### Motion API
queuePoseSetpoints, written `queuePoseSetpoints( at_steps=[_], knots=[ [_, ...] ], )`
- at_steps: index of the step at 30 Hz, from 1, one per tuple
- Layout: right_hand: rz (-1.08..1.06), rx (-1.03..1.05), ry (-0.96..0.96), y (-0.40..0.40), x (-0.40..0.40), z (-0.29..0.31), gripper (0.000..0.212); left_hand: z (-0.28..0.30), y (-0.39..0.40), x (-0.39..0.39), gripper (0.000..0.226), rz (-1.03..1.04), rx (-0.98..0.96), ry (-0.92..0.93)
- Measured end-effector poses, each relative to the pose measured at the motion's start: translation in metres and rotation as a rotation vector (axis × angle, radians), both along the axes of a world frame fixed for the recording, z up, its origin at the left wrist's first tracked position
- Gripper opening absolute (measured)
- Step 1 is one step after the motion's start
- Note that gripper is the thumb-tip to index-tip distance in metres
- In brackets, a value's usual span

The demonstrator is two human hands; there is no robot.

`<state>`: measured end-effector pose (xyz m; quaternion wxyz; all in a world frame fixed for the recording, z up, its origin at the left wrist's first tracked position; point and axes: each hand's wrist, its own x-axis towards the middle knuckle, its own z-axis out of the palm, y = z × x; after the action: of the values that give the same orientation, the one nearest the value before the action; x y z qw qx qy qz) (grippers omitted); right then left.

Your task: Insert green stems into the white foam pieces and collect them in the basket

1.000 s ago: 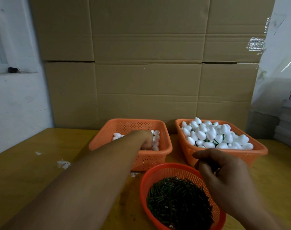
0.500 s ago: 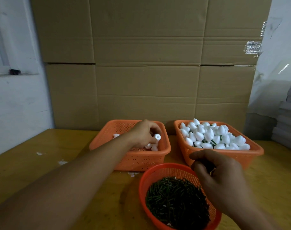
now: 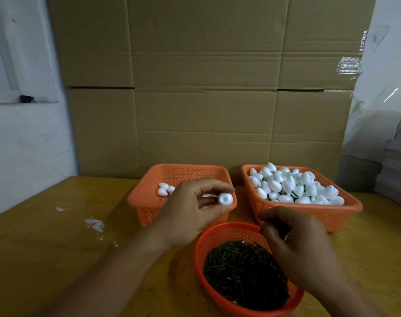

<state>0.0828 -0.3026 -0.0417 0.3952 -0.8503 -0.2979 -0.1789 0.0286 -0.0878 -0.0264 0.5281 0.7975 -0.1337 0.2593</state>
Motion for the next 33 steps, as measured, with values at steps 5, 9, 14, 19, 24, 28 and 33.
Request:
queuePoseSetpoints(
  at_steps=[5,9,14,19,24,28,33],
  knots=[
    [0.1,-0.124,0.019,-0.001,-0.001,-0.001,0.02,-0.009,-0.006,-0.021,0.045,-0.092,-0.06,0.031],
    [0.198,-0.267,0.043,0.002,-0.003,-0.001,0.015,-0.016,-0.009,-0.026,0.031,-0.071,-0.159,0.072],
    [0.276,-0.429,0.052,0.007,-0.008,-0.003,0.01,-0.022,-0.01,-0.034,0.044,-0.139,-0.258,0.145],
    [0.224,-0.686,-0.033,0.011,-0.011,-0.003,0.022,-0.026,-0.017,-0.034,0.033,-0.12,-0.214,0.144],
    [0.211,-0.905,-0.02,0.018,-0.011,-0.004,0.036,-0.028,-0.023,-0.033,0.021,-0.138,-0.144,0.149],
    [0.19,-0.944,-0.002,0.026,-0.009,-0.009,0.042,-0.032,-0.024,-0.031,0.021,-0.096,-0.167,0.122],
    [0.144,-0.888,-0.019,0.029,-0.006,-0.015,0.038,-0.033,-0.024,-0.029,0.024,-0.049,-0.294,0.137]
  ],
)
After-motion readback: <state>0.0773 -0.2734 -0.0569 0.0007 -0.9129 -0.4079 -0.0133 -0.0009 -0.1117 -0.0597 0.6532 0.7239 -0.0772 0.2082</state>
